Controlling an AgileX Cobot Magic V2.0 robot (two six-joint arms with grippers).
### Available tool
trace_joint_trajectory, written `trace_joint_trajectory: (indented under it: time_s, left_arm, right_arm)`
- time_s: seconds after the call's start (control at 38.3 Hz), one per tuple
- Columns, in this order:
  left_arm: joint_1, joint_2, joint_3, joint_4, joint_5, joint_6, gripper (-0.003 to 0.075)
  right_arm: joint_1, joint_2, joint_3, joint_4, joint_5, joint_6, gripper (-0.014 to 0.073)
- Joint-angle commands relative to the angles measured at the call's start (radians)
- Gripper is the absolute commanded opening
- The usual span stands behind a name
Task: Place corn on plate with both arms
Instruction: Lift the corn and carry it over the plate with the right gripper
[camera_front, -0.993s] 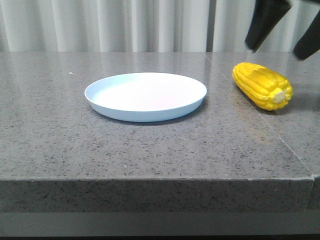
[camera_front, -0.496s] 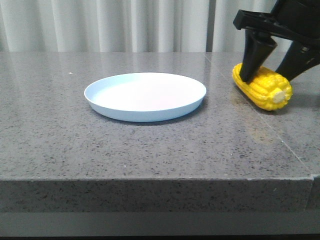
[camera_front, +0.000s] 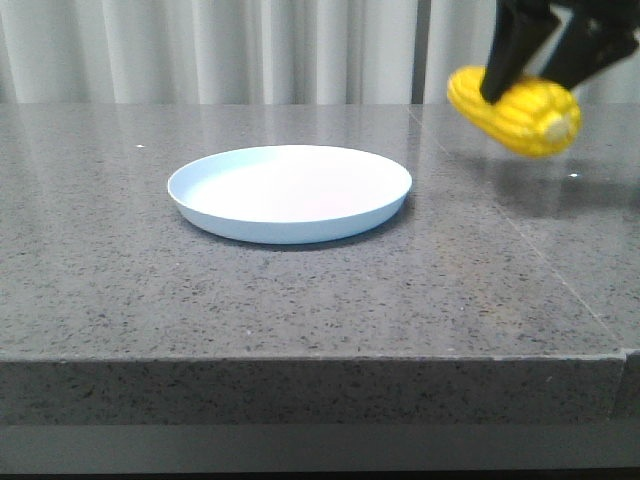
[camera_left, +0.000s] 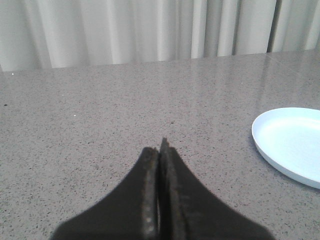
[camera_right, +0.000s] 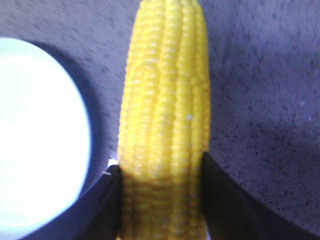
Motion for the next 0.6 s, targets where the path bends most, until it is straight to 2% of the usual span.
trace_joint_trajectory:
  time_s: [0.0, 0.1, 0.34, 0.57]
  left_arm:
    - [-0.001, 0.007, -0.026, 0.000, -0.072, -0.002, -0.0020]
    - [-0.001, 0.007, -0.026, 0.000, -0.072, -0.002, -0.0020]
    - [-0.001, 0.007, -0.026, 0.000, -0.072, -0.002, -0.0020]
    - [-0.001, 0.007, -0.026, 0.000, -0.072, -0.002, -0.0020]
  right_arm:
    - [0.079, -0.047, -0.080, -0.119, -0.009, 0.107, 0.0165]
    - [0.190, -0.028, -0.121, -0.220, -0.017, 0.228, 0.0165]
    - [0.366, 0.101, -0.216, -0.231, -0.037, 0.314, 0.0165]
    - [0.402, 0.196, -0.246, -0.226, -0.049, 0.328, 0.0165]
